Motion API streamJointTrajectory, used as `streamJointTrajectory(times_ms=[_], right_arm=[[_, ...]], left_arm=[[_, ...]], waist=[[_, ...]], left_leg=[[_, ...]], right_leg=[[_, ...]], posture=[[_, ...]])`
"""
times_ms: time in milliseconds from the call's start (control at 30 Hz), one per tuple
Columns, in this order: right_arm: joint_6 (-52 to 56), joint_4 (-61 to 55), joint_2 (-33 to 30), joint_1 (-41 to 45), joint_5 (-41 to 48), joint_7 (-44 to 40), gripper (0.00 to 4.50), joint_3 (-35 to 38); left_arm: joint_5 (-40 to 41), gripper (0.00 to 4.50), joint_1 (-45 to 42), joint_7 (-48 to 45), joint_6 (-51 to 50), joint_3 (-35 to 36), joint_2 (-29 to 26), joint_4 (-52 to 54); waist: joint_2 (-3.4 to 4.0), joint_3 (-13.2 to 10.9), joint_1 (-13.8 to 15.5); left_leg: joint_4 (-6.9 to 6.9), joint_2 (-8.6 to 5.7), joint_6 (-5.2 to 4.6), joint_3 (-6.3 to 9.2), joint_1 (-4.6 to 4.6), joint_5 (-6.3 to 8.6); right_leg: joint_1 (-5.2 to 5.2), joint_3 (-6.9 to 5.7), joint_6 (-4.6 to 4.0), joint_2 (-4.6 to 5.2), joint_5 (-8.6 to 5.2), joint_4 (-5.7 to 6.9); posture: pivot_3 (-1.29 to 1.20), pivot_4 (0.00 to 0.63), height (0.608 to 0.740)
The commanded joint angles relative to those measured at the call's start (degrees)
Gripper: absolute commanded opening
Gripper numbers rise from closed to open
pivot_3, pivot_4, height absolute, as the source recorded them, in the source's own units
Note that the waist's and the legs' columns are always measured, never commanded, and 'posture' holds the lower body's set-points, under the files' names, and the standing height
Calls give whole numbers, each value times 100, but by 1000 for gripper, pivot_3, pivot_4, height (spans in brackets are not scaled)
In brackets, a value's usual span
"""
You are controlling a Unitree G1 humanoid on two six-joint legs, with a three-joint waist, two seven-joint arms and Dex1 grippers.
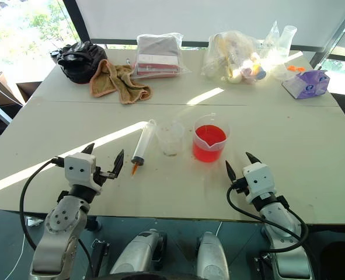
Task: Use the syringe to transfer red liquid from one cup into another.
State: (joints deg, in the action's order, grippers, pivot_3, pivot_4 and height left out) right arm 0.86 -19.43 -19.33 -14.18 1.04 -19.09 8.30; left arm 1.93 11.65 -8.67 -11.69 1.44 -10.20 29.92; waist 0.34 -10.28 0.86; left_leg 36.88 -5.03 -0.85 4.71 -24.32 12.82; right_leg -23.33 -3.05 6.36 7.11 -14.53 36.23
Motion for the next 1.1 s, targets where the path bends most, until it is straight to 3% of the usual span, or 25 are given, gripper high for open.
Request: streamJointTrajectory(times_ms=[33, 200, 367, 500, 633, 733, 867, 1100], right_arm=[[-12, -218, -83, 10, 124, -30, 3299, 132], [960, -507, -515, 20, 956, -685, 3299, 402], [2085, -517, -1474, 204, 2041, -1698, 3299, 785], [2979, -124, -2558, 698, 2917, -2739, 3299, 1234], [3608, 553, -3574, 1641, 3301, -3401, 3299, 1401], [3617, 712, -4274, 2398, 2909, -3423, 3299, 1143], [3593, 934, -5071, 3364, 2823, -4109, 3299, 669], [3611, 1005, -5325, 4546, 2725, -4717, 3299, -108]], left_arm=[[81, 4464, -2, -80, 109, 97, -61, 164], [1054, 4464, -313, -637, -847, 548, -485, 670], [2470, 4464, -805, -1383, -1997, 1079, -1274, 923], [3641, 4464, -1627, -1971, -3259, 1498, -2156, 332], [3596, 4464, -2863, -2208, -4045, 1215, -2968, -892], [3773, 4464, -3802, -2429, -4959, 896, -3343, -1636], [3908, 4464, -5067, -2763, -6266, 421, -3708, -2618], [3501, 4464, -6502, -3259, -6821, -705, -3993, -3421]], waist=[[0, 0, 0], [0, 0, -2], [1, 0, -4], [2, -5, -7], [-4, -10, -5], [-7, -13, -10], [-18, -24, -19], [-37, -40, -20]], left_leg=[[0, 0, 0, 0, 0, 0], [2, 1, 0, 0, -1, 0], [11, 1, -1, 1, 1, 0], [12, 1, -3, 1, 3, -1], [18, 5, -4, -1, 10, -2], [13, 5, -4, -3, 13, -2], [9, 2, -4, -5, -10, -2], [-1, -2, 5, -5, -16, 4]], right_leg=[[0, 0, 0, 0, 0, 0], [-1, 1, -10, 0, -6, 1], [8, -1, -14, -1, -6, 4], [7, -1, -14, -3, -6, 10], [15, -4, -15, -9, -3, 10], [17, -4, -11, -9, 6, 8], [-7, -2, 24, -8, 13, 6], [-13, 3, 30, -1, 13, -5]], posture=[[0, 150, 740], [0, 150, 740], [0, 150, 740], [0, 150, 740], [0, 150, 740], [0, 150, 740], [0, 150, 740], [0, 150, 740]])
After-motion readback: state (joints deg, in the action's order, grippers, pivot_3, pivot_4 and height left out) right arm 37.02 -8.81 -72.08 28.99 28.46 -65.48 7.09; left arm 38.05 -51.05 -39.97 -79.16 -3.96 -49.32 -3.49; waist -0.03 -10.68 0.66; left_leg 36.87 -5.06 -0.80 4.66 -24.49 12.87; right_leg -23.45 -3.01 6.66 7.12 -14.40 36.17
